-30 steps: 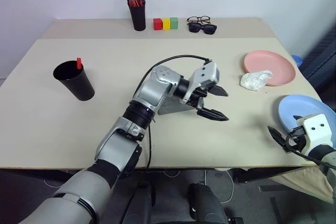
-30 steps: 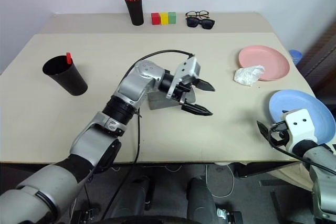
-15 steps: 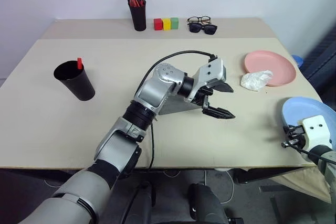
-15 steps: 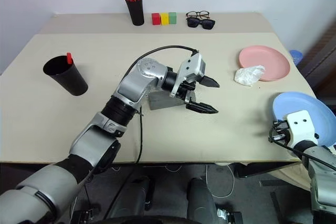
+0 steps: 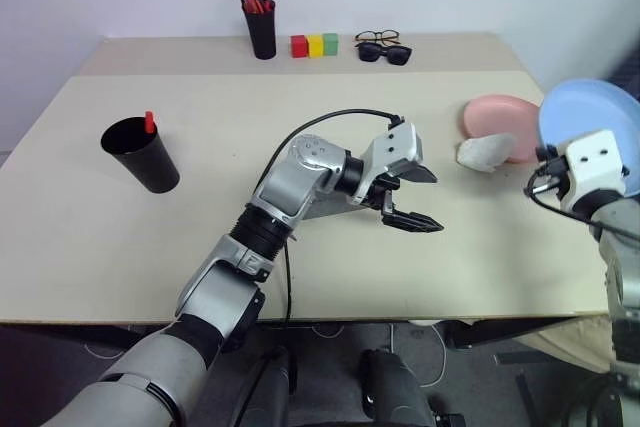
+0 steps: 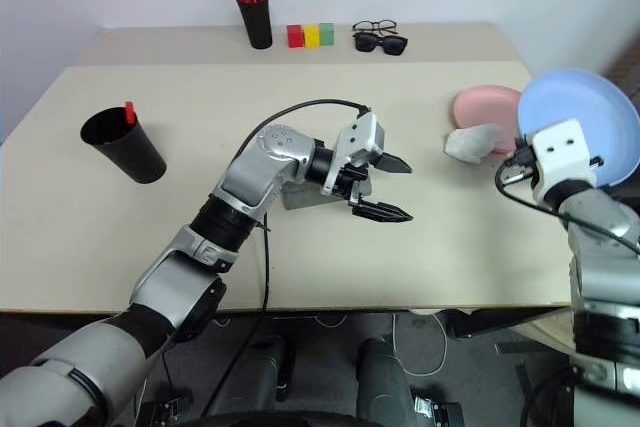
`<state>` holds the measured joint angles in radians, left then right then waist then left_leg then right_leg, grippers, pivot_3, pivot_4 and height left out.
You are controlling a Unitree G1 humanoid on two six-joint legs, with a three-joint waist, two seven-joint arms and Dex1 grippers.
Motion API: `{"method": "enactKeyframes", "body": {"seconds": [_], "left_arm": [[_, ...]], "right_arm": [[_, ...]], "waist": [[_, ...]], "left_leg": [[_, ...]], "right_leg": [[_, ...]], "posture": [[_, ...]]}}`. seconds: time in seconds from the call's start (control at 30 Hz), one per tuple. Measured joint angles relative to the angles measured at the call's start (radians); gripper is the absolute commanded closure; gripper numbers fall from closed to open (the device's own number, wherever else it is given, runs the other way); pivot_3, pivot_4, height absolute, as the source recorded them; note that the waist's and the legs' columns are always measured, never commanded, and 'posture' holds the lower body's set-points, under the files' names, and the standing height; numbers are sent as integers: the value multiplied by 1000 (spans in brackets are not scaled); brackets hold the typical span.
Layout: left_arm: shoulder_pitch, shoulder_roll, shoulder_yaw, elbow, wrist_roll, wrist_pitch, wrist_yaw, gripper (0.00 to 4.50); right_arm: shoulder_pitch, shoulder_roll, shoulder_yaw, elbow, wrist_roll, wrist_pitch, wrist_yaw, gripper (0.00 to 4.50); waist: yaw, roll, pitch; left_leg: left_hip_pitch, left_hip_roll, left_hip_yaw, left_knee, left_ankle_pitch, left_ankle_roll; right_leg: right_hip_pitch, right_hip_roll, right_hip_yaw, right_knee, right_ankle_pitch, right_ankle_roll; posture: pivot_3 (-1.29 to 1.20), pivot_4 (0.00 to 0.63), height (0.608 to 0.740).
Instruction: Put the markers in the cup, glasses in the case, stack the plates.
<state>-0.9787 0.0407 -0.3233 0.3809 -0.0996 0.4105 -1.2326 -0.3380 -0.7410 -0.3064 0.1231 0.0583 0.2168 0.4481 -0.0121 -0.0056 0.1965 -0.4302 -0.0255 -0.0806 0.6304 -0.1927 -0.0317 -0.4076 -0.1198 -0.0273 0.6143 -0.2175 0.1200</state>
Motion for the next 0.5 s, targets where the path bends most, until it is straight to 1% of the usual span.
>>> {"method": "enactKeyframes", "body": {"seconds": [0.07,0.23,0.3,0.37,0.43,0.5], "left_arm": [[22,4,-6,-29,-1,19,18,0],[78,22,-14,-117,-11,83,69,0],[96,33,-16,-160,-14,111,90,0],[114,51,-16,-204,-21,139,110,0],[133,69,-16,-252,-24,172,133,0],[153,85,-15,-291,-33,203,158,0]], "right_arm": [[-117,-4,56,159,-26,-71,19,4462],[-446,-1,204,695,-126,-322,46,4462],[-553,3,238,868,-163,-401,40,4462],[-631,10,263,989,-193,-454,24,4462],[-695,25,284,1083,-219,-480,4,3834],[-727,34,293,1140,-236,-489,-17,3193]], "waist": [[1,1,0],[-5,2,1],[-7,2,1],[-9,2,1],[-9,2,1],[-9,2,1]], "left_leg": [[0,0,0,-1,0,0],[1,-1,1,-2,0,0],[2,-1,2,-3,0,0],[3,-1,2,-4,0,0],[3,-1,2,-5,0,0],[3,-1,2,-4,0,0]], "right_leg": [[0,0,0,0,0,0],[0,0,2,0,2,3],[0,0,3,0,2,3],[0,0,4,0,2,3],[0,0,4,0,2,3],[0,0,5,0,2,3]], "posture": [[0,150,740],[0,150,740],[0,150,740],[0,150,740],[0,150,740],[0,150,740]]}}
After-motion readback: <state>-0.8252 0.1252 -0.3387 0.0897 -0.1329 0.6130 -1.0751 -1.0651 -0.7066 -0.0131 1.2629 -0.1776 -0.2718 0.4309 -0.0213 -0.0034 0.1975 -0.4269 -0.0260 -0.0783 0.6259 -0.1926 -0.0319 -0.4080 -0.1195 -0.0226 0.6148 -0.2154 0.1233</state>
